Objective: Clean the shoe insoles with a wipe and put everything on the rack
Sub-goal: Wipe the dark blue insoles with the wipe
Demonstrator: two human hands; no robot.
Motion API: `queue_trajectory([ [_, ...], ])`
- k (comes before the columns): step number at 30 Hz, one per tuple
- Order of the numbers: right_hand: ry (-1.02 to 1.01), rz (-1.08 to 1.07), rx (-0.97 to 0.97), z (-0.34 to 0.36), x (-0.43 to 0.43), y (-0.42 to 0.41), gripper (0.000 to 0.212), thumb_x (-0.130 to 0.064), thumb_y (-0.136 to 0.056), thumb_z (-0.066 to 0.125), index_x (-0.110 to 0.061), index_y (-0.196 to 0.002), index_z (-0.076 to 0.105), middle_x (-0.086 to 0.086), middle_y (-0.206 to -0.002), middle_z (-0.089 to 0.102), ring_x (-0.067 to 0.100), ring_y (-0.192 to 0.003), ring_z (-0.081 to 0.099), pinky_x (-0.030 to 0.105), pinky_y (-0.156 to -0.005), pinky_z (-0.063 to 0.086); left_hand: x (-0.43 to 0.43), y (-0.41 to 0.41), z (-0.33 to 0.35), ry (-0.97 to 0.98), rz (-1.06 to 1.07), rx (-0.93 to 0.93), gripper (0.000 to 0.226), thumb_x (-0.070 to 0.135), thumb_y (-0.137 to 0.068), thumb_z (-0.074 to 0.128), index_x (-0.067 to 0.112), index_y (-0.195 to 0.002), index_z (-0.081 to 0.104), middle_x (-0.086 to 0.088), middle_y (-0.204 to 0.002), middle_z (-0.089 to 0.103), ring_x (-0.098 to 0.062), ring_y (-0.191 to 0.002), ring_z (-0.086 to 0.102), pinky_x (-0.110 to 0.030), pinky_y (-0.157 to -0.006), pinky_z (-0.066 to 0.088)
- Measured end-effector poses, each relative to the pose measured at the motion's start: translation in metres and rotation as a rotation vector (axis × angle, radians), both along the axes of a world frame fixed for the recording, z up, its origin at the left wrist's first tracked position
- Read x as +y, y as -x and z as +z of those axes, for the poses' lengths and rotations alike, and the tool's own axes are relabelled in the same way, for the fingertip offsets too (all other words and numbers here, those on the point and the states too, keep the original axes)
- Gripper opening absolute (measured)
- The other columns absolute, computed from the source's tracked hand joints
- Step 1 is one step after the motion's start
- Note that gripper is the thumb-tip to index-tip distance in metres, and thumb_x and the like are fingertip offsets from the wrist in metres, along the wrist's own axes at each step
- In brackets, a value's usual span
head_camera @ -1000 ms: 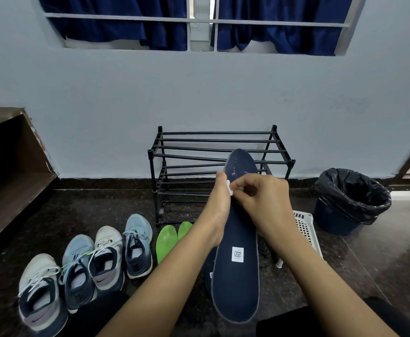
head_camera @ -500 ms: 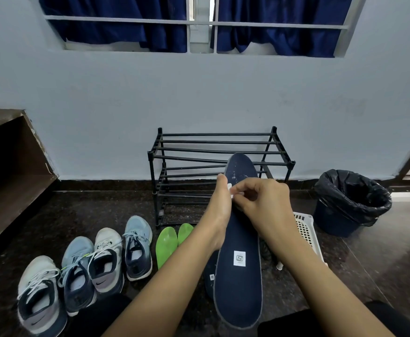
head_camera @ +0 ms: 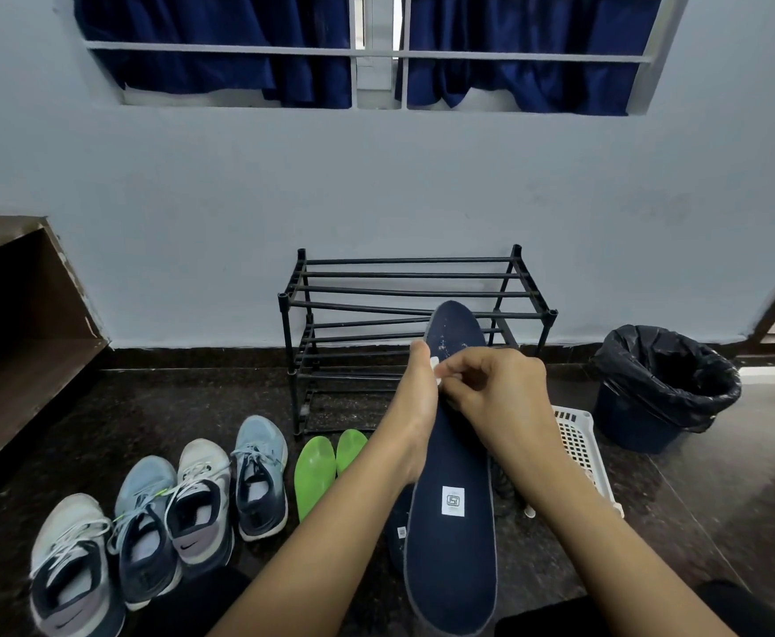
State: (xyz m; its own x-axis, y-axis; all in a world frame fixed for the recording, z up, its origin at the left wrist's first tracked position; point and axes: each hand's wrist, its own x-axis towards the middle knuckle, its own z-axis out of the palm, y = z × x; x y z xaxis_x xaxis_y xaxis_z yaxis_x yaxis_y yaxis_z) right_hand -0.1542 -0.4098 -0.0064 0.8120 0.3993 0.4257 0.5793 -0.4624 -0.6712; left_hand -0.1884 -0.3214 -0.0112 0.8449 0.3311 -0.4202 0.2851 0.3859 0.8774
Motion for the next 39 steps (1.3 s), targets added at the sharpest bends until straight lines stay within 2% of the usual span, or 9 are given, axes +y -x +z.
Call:
queue_trajectory([
  [3,-0.020,-0.012,-0.015,0.001,-0.001,-0.003,0.012,-0.009,-0.077,0.072,-0.021,-0.076,0.074,-0.016,-0.067,0.064,-0.006,-0.068,0.061,0.001,-0.066,0.040,-0.004,0.001,0.000,-0.008,-0.008,-0.001,0.064,0.059,-0.101,0.021,0.020,-0.096,0.071,-0.008,-0.096,0.072,-0.023,-0.095,0.067,-0.036,-0.091,0.052],
  [7,-0.026,-0.059,-0.062,0.001,0.000,-0.010,0.012,-0.008,-0.079,0.069,-0.019,-0.079,0.073,-0.010,-0.072,0.068,-0.002,-0.068,0.060,0.000,-0.066,0.039,-0.009,0.003,0.000,-0.001,-0.030,-0.001,0.065,0.062,-0.100,0.022,0.020,-0.110,0.070,-0.010,-0.100,0.072,-0.023,-0.095,0.068,-0.035,-0.087,0.054],
  [13,-0.052,-0.054,-0.034,0.001,0.003,-0.005,0.012,-0.008,-0.078,0.071,-0.020,-0.081,0.074,-0.009,-0.074,0.068,-0.004,-0.067,0.058,-0.002,-0.066,0.038,-0.003,0.002,0.002,0.013,-0.004,0.009,0.065,0.062,-0.099,0.024,0.018,-0.102,0.072,-0.009,-0.093,0.073,-0.025,-0.092,0.068,-0.037,-0.087,0.053],
  [17,0.002,0.006,0.027,0.000,0.000,-0.002,0.016,-0.010,-0.076,0.072,-0.025,-0.077,0.074,-0.012,-0.070,0.068,-0.001,-0.068,0.063,0.008,-0.067,0.046,0.001,-0.001,0.000,0.017,0.015,0.007,0.064,0.058,-0.100,0.024,0.016,-0.095,0.072,-0.009,-0.096,0.072,-0.025,-0.093,0.065,-0.038,-0.091,0.051],
  [20,0.001,0.007,0.002,0.001,-0.001,-0.002,0.013,-0.011,-0.077,0.073,-0.024,-0.077,0.074,-0.013,-0.070,0.068,-0.003,-0.069,0.062,0.004,-0.067,0.043,0.000,-0.001,-0.002,0.013,0.011,0.011,0.063,0.060,-0.098,0.025,0.019,-0.106,0.072,-0.009,-0.105,0.072,-0.024,-0.102,0.065,-0.041,-0.098,0.050],
  [22,-0.027,-0.007,-0.016,0.004,-0.001,-0.006,0.010,-0.012,-0.077,0.073,-0.022,-0.077,0.075,-0.014,-0.069,0.066,-0.003,-0.069,0.062,0.002,-0.068,0.041,-0.001,-0.002,-0.004,0.012,0.010,0.000,0.061,0.059,-0.098,0.026,0.019,-0.112,0.070,-0.008,-0.104,0.072,-0.023,-0.099,0.066,-0.039,-0.093,0.052],
  [25,-0.049,-0.049,-0.039,0.005,0.000,-0.012,0.010,-0.009,-0.078,0.072,-0.019,-0.077,0.074,-0.010,-0.069,0.067,0.000,-0.069,0.062,0.002,-0.069,0.042,-0.003,-0.003,-0.006,0.047,-0.016,-0.012,0.064,0.061,-0.099,0.026,0.017,-0.105,0.073,-0.007,-0.084,0.073,-0.022,-0.082,0.067,-0.032,-0.073,0.052],
  [32,-0.015,-0.004,0.019,0.005,-0.002,-0.003,0.017,-0.008,-0.077,0.071,-0.025,-0.077,0.074,-0.016,-0.069,0.065,-0.005,-0.068,0.061,0.002,-0.068,0.042,0.004,-0.005,-0.008,0.046,-0.015,-0.003,0.063,0.058,-0.100,0.026,0.017,-0.088,0.073,-0.006,-0.071,0.073,-0.022,-0.074,0.066,-0.032,-0.073,0.053],
  [39,-0.015,-0.015,-0.008,0.008,-0.003,-0.007,0.011,-0.010,-0.078,0.072,-0.021,-0.077,0.075,-0.015,-0.068,0.064,-0.007,-0.069,0.059,0.000,-0.068,0.040,-0.002,-0.002,-0.005,0.060,-0.012,0.004,0.064,0.061,-0.100,0.025,0.018,-0.099,0.073,-0.009,-0.086,0.075,-0.022,-0.083,0.069,-0.033,-0.079,0.055],
])
